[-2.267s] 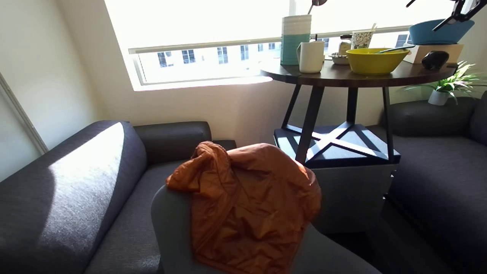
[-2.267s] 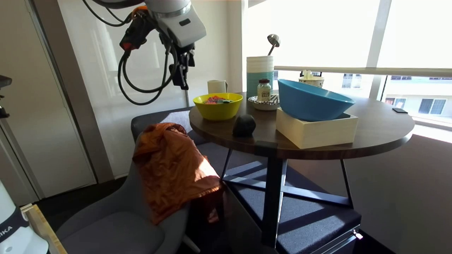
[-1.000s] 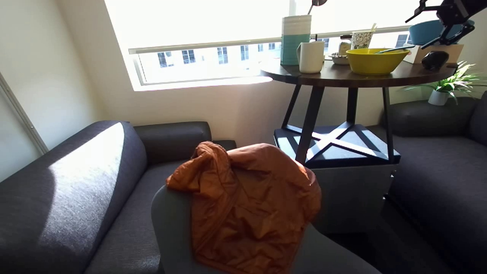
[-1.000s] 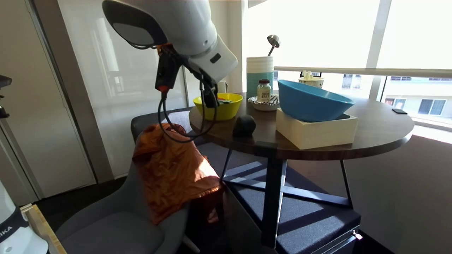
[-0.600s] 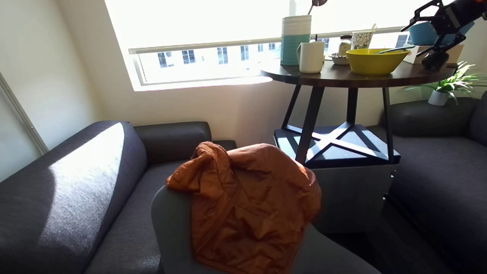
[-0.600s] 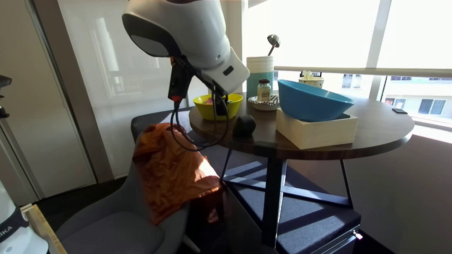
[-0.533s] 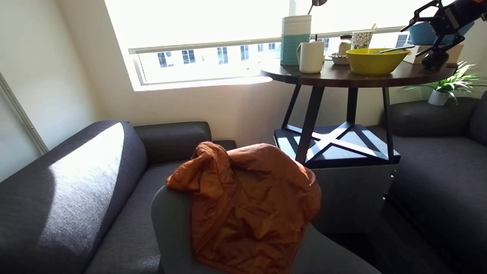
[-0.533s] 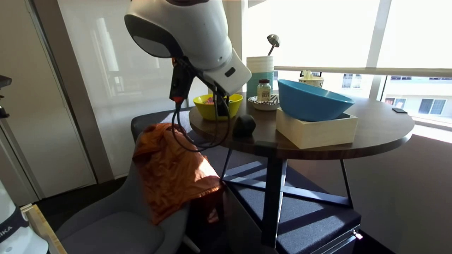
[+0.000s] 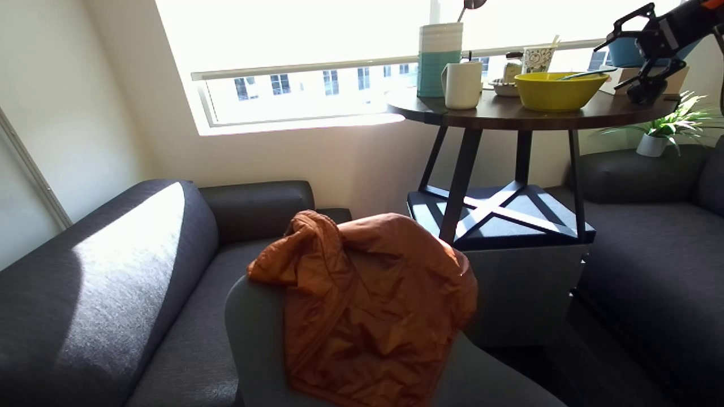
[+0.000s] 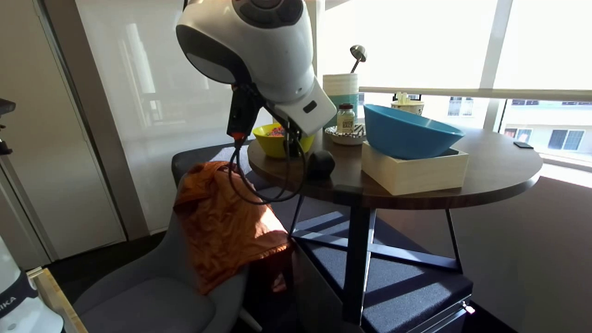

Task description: Use the blue ladle to put some of the contents of the yellow bowl into the white mug

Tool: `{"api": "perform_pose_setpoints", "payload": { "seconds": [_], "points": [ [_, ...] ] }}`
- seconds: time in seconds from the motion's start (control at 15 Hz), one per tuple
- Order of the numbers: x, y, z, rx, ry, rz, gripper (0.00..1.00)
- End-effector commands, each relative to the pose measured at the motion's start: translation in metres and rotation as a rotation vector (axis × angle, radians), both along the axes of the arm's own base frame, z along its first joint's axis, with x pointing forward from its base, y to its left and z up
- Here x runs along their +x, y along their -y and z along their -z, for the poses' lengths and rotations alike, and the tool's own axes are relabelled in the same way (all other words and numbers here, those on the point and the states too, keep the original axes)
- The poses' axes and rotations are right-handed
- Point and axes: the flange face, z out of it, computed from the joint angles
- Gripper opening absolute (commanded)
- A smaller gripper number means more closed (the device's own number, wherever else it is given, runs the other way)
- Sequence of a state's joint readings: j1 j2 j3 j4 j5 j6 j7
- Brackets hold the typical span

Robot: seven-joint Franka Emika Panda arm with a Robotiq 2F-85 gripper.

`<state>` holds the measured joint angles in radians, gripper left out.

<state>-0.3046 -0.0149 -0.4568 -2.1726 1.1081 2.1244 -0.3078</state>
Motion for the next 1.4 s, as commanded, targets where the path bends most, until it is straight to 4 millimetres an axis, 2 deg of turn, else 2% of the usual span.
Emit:
{"api": "perform_pose_setpoints", "payload": {
  "seconds": [0.0,0.2,0.47,0.93,1.33],
  "points": [
    [0.0,0.0,0.0,-0.005,0.041,-0.018,1.0],
    [0.0,0.002,0.003,-0.023,0.119,-0.089,1.0],
    [-0.001,0.004,0.012,0.038,0.205,-0.143,1.0],
    [0.007,0.014,0.031,0.094,0.248,-0.024,1.0],
    [-0.001,0.025,0.026,0.115,0.257,-0.046,0.92]
  ]
}}
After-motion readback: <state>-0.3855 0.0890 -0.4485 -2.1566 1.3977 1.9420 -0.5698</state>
